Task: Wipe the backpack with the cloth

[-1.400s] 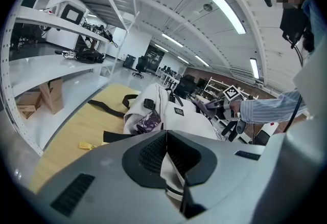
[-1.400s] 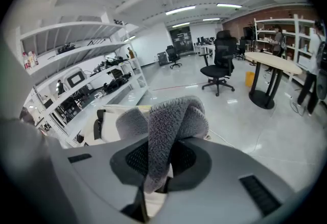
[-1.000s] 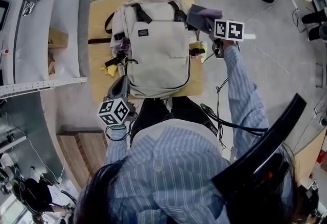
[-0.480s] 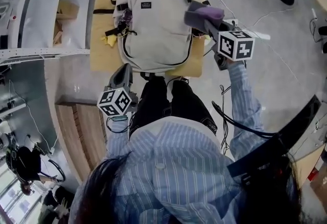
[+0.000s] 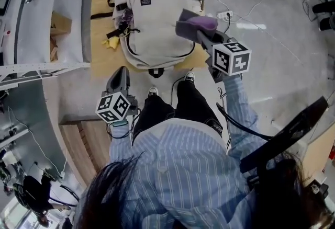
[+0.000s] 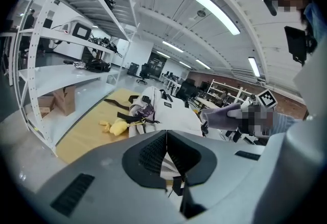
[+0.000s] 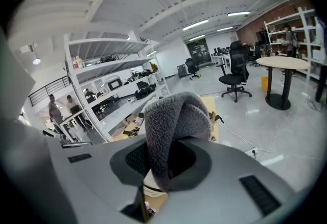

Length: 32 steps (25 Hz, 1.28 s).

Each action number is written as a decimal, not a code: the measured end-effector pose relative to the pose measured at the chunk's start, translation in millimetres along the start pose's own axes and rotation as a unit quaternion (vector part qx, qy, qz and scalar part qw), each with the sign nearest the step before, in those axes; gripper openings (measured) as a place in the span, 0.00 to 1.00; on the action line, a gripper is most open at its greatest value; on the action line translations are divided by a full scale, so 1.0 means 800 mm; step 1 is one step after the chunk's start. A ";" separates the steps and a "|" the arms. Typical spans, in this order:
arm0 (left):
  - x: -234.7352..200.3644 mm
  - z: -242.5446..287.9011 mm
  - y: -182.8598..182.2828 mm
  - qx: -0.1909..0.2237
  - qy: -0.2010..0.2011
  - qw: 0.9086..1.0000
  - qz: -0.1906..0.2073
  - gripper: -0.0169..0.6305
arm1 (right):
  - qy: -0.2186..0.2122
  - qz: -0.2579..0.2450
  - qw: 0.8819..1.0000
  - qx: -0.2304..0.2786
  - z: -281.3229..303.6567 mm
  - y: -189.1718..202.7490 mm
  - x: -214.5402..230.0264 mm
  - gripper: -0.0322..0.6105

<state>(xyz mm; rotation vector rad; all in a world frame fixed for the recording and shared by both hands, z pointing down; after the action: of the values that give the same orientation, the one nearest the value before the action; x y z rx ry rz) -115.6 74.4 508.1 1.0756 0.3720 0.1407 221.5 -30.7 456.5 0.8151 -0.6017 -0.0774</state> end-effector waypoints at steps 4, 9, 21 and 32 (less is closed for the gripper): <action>-0.048 -0.022 -0.002 0.004 0.052 0.998 0.021 0.03 | 0.021 0.035 0.999 0.027 0.005 0.037 -0.061 0.13; -0.106 -0.067 0.007 -0.004 0.103 0.994 0.040 0.03 | 0.040 0.102 0.991 0.072 0.008 0.092 -0.135 0.13; -0.139 -0.107 0.027 0.001 0.143 0.989 0.030 0.03 | 0.061 0.096 0.992 0.056 -0.008 0.170 -0.224 0.13; -0.047 -0.134 0.041 0.027 0.134 0.990 0.029 0.03 | 0.044 0.047 0.998 0.025 -0.092 0.221 -0.217 0.13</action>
<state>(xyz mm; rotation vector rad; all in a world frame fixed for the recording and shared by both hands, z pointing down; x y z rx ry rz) -186.9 168.2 500.6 1.1235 0.5896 0.3302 88.0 191.1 459.5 0.8327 -0.5595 0.0588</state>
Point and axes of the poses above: the fingertips, and each gripper's own axes: z forward along the fingers, x to its right, y out of its underside, the point moved 6 cm from there along -z, backward along the fingers, and after that the axes turned 12 degrees about z, right-handed, at the moved point
